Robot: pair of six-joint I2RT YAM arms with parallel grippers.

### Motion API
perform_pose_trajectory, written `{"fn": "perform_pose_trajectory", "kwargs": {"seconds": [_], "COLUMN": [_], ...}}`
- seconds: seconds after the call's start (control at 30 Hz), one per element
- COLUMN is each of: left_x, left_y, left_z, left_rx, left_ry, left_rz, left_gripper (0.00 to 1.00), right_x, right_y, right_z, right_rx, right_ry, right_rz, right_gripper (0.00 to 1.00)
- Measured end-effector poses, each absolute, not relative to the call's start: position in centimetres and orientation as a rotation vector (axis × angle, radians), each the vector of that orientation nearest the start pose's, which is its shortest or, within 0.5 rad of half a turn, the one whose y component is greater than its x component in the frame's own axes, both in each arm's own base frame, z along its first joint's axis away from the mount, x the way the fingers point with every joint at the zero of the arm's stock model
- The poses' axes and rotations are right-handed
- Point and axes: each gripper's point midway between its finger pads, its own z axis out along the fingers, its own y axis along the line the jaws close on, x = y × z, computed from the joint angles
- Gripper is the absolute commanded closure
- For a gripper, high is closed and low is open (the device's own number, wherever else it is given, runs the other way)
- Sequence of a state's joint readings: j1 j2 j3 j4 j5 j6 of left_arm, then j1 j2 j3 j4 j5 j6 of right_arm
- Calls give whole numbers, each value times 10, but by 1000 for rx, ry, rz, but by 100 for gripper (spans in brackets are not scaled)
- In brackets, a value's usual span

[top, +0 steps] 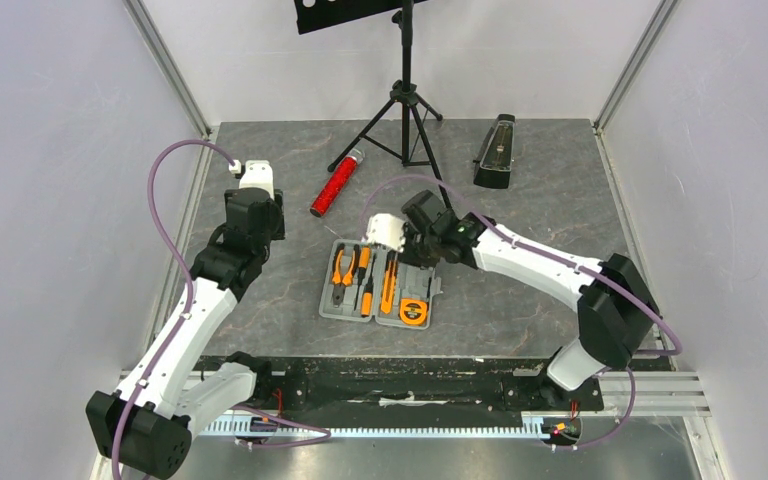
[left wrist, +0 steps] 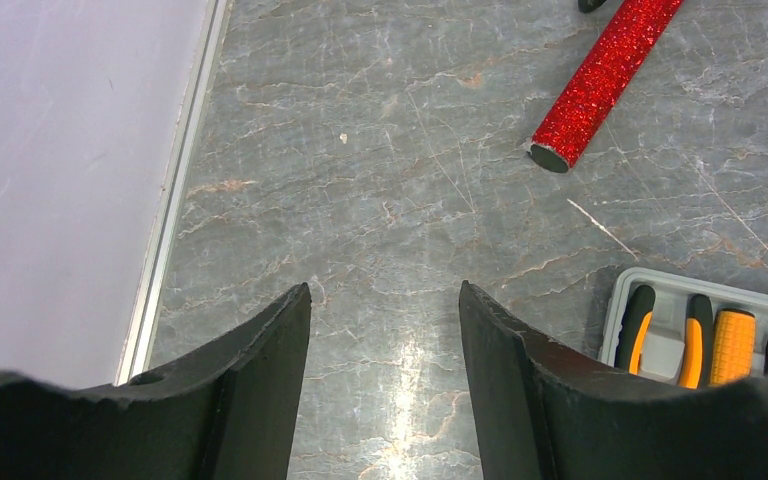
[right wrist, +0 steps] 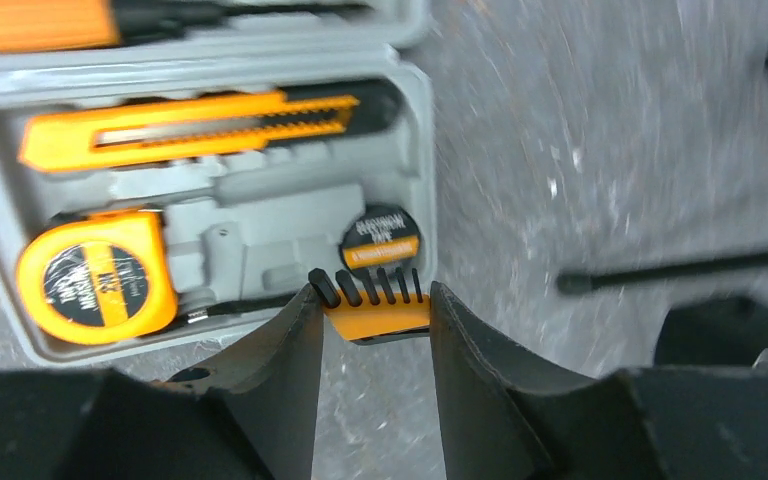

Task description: Pack the tool kit

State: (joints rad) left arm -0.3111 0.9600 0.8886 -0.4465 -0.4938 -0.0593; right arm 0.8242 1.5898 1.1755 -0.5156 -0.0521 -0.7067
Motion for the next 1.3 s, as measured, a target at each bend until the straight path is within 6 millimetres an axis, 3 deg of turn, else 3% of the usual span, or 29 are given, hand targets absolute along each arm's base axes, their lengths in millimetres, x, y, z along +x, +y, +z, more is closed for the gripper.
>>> {"fn": "perform_pose_trajectory", "kwargs": {"seconds": [0.1, 0.27, 0.4, 0.5, 0.73, 0.87, 1.07, 1.2, 1.3], "left_x": [307, 307, 308, 309, 309, 310, 312, 308, 293], "left_y": [-14, -14, -15, -18, -20, -30, -93, -148, -191], "left_z": [222, 222, 220, 217, 216, 214, 216, 224, 219], "left_rx": [-39, -37, -32, -20, -13, 21, 146, 213, 300], "left_ry": [2033, 2035, 2042, 2050, 2055, 2064, 2054, 1975, 1920], "left_rz": [282, 280, 277, 264, 254, 194, -183, -493, -658], "left_gripper": [38, 38, 38, 38, 38, 39, 42, 44, 45], "right_x": [297, 310, 299, 279, 272, 276, 295, 309, 316], "right_y": [255, 182, 134, 113, 110, 115, 147, 174, 194], "right_z": [113, 101, 75, 55, 31, 32, 59, 94, 121], "right_rx": [-1501, -933, -550, -398, -281, -246, -190, -121, -78], "right_ry": [2016, 2445, 2659, 2781, 2870, 2860, 2760, 2631, 2541], "right_rz": [69, -51, -120, -163, -203, -169, 60, 277, 440], "right_gripper": [79, 82, 82, 83, 87, 87, 88, 88, 88]}}
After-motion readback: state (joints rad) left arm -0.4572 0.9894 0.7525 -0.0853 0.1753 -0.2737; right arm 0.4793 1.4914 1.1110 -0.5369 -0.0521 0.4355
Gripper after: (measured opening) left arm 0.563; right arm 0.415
